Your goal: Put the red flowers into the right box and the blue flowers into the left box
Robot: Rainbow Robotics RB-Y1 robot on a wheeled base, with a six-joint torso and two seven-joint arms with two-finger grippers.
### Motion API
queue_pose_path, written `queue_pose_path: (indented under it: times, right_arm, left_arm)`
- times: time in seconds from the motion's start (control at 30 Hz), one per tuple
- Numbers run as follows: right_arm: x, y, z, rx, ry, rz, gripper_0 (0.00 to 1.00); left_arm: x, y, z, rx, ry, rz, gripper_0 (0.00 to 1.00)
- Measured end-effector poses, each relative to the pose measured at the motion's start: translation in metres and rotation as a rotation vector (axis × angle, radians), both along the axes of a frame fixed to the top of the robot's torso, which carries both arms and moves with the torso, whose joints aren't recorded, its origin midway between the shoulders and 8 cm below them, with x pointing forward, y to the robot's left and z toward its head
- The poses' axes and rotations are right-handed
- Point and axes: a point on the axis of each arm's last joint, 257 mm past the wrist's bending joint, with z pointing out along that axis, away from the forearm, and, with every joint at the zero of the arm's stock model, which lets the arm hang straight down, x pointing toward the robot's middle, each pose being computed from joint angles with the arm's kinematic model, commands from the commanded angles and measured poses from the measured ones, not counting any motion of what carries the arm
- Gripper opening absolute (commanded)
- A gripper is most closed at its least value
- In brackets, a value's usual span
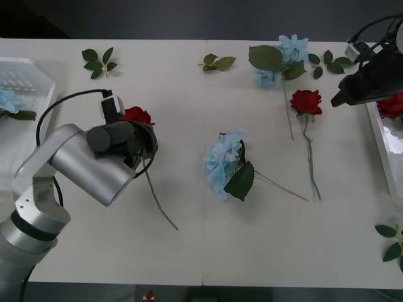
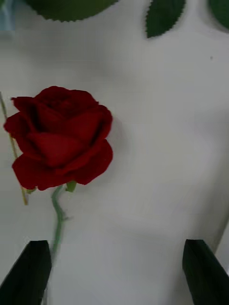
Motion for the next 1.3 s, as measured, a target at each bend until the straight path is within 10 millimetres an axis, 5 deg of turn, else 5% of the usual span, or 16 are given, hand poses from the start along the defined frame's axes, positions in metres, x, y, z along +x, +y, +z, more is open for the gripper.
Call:
queue_pose_path:
  times: [0.17,0.37,0.57,0.67,0.83,1.0,1.3]
  right_arm:
    - [0.003,0.031,0.001,0.007,-0.018,0.057,0.89]
    - [-0.001,0.044,-0.015,0.010,-0.013,0.083,0.89]
    - [-0.017,0.065,-0.023,0.212,0.003,0.084,0.89]
    - [-0.032,0.089,-0.006,0.422,-0.037,0.153,0.98]
    - [-0.059,0.085,0.013,0.581,-0.122,0.222,1.00]
    - [-0.093,0.094,0.023,0.684,-0.203,0.320,1.00]
    - [-0.150,0.122,0.037,0.772,-0.309,0.460,1.00]
  left_arm:
    - [0.001,0.012,0.036,-0.018,-0.010,-0.118,0.00]
    - [-0.001,0.047,0.066,0.039,0.002,-0.260,0.00]
    - [-0.010,0.075,0.115,0.044,-0.078,-0.432,0.00]
    - [-0.018,0.066,0.141,-0.092,-0.152,-0.542,0.00]
    - [-0.016,0.059,0.168,-0.199,-0.404,-0.770,0.00]
    - [-0.011,0.045,0.162,-0.387,-0.496,-0.805,0.00]
    - [-0.005,-0.056,0.179,-0.618,-0.696,-0.795,0.00]
